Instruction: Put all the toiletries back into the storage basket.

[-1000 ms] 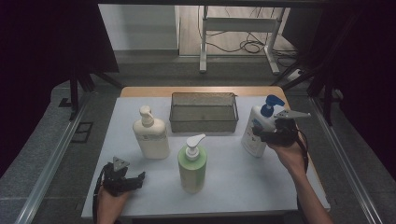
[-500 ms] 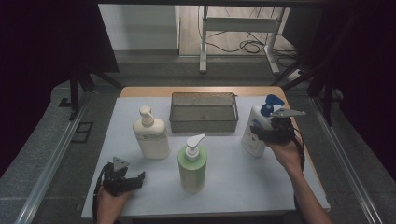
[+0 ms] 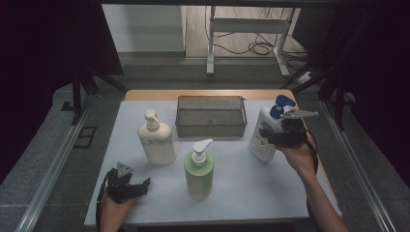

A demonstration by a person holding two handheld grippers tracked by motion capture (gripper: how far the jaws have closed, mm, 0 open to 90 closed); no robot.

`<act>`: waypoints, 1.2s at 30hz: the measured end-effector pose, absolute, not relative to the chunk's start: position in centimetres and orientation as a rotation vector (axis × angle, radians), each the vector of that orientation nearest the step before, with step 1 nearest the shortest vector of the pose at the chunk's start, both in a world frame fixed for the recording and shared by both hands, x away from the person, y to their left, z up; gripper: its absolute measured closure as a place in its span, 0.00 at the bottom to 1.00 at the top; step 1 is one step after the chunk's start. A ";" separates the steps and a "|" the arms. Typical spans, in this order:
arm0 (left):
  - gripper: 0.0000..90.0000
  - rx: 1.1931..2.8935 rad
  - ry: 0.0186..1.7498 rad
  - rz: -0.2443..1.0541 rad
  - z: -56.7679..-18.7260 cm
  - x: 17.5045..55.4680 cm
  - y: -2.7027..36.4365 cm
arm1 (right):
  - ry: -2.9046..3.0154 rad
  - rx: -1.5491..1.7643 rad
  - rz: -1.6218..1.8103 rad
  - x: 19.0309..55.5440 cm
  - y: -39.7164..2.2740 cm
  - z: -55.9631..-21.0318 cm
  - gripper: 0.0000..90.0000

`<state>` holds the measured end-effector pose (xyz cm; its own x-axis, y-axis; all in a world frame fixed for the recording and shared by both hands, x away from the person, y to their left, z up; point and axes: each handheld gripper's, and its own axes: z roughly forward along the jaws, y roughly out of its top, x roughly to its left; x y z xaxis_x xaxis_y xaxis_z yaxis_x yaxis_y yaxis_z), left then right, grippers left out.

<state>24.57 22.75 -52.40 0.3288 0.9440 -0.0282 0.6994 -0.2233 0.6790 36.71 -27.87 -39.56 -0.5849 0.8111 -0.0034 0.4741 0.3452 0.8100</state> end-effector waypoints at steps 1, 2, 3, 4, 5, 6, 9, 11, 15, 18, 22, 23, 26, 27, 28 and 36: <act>0.13 2.002 1.439 0.531 -52.4 24.6 22.7 | 2.214 1.118 1.129 36.5 -27.7 -39.1 0.42; 0.13 2.002 1.439 0.531 -52.4 24.6 22.7 | 2.217 1.113 1.129 36.5 -27.7 -38.9 0.42; 0.13 2.002 1.439 0.531 -52.4 24.6 22.7 | 2.223 1.112 1.129 36.4 -27.6 -38.7 0.42; 0.13 2.002 1.439 0.531 -52.4 24.6 22.7 | 2.226 1.104 1.130 36.4 -27.6 -38.6 0.42; 0.13 2.002 1.439 0.531 -52.4 24.6 22.7 | 2.233 1.102 1.130 36.3 -27.5 -38.3 0.42; 0.13 2.002 1.439 0.531 -52.4 24.6 22.7 | 2.236 1.100 1.130 36.3 -27.4 -38.2 0.42; 0.13 2.002 1.439 0.531 -52.4 24.6 22.7 | 2.254 1.086 1.134 36.1 -27.3 -37.7 0.42; 0.13 2.005 1.436 0.533 -52.4 24.6 22.8 | 2.264 1.071 1.137 35.9 -27.1 -37.3 0.42; 0.13 2.005 1.435 0.533 -52.4 24.6 22.8 | 2.271 1.054 1.152 35.7 -26.9 -36.9 0.42; 0.13 2.005 1.435 0.533 -52.4 24.6 22.8 | 2.278 1.032 1.164 35.7 -26.6 -36.2 0.42; 0.13 2.005 1.435 0.533 -52.4 24.6 22.8 | 2.282 1.026 1.165 35.9 -26.2 -35.7 0.42; 0.13 2.005 1.435 0.533 -52.4 24.6 22.8 | 2.284 1.017 1.166 36.1 -25.8 -35.4 0.42; 0.13 2.005 1.435 0.533 -52.4 24.6 22.8 | 2.286 1.012 1.171 36.4 -25.2 -35.1 0.42; 0.13 2.005 1.435 0.533 -52.4 24.6 22.8 | 2.286 1.012 1.171 36.4 -25.2 -35.1 0.42; 0.13 2.005 1.435 0.532 -52.4 24.6 22.8 | 2.287 0.999 1.176 36.5 -24.8 -34.9 0.42; 0.13 2.005 1.435 0.533 -52.4 24.6 22.8 | 2.287 0.961 1.190 37.1 -23.0 -34.0 0.42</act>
<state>24.59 22.78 -52.40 0.3321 0.9429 -0.0255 0.6977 -0.2273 0.6793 37.07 -23.00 -33.96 -0.6899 0.7234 -0.0254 0.3945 0.4051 0.8248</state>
